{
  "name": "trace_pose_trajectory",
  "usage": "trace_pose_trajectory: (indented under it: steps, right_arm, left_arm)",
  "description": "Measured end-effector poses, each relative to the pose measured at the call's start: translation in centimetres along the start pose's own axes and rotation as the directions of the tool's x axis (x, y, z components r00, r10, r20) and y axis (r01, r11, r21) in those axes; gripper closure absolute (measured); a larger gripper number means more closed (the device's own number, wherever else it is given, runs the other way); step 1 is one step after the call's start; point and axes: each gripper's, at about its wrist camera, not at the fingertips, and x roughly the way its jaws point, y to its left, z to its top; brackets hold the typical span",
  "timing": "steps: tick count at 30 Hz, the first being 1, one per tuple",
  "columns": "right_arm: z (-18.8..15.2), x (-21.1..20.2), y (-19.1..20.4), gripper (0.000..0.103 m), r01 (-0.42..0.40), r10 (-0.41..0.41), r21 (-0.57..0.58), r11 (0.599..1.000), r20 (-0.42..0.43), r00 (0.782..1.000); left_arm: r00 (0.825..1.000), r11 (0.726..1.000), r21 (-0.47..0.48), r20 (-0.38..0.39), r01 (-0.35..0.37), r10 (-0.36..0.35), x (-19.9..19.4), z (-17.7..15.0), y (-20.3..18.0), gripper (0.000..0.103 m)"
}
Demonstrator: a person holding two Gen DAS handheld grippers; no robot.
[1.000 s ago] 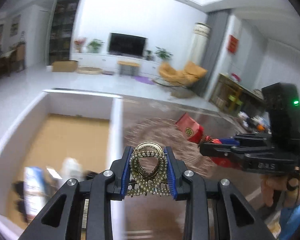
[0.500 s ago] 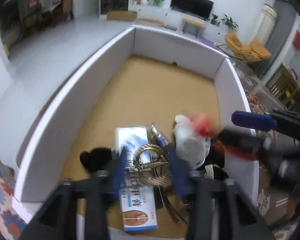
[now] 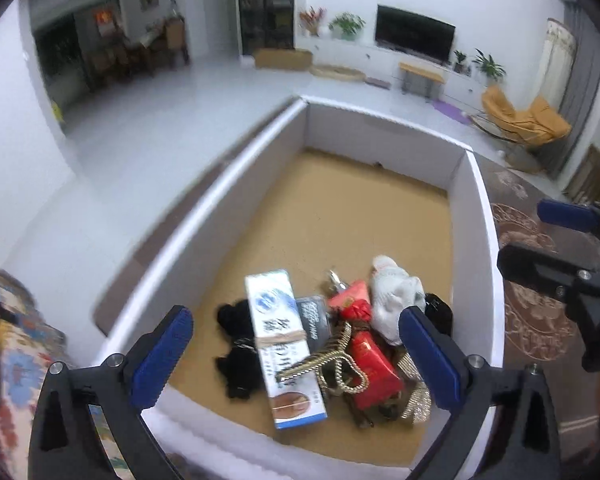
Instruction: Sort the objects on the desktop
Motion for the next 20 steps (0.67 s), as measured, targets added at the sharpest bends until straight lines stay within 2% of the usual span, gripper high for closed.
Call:
trace_pose_trajectory:
  steps: [4,12,13,16,20]
  right_arm:
    - [-0.8,-1.1,-0.5,0.000,0.010,-0.010,-0.001,1.000,0.012,1.000]
    - [-1.9,-1.4,-1.4,0.000,0.020,-0.020,-0.009,1.000,0.023,1.000]
    - [-1.9,-1.5,-1.5,0.000,0.019,-0.019,-0.007,1.000,0.026,0.999]
    - [-2.0,-1.5,-1.8,0.000,0.016,-0.016,-0.002,1.000,0.030,0.999]
    - [-1.9,-1.3,-1.7,0.000,0.004,-0.004,-0.009,1.000,0.022,1.000]
  left_arm:
    - [0.999,0.999,-0.029,0.019,0.038,-0.038,-1.5,-0.1,-0.2,0.000]
    - [1.000,0.997,-0.081,0.009,-0.013,0.014,-2.2,-0.2,0.1,0.000]
    - [1.000,0.995,-0.100,0.008,-0.002,0.002,-2.3,-0.2,0.3,0.000]
    - [0.999,0.982,-0.186,0.024,-0.031,0.036,-2.6,-0.6,1.2,0.000]
    - [0.998,0.987,-0.154,0.051,-0.032,0.040,-2.7,-0.8,0.4,0.000]
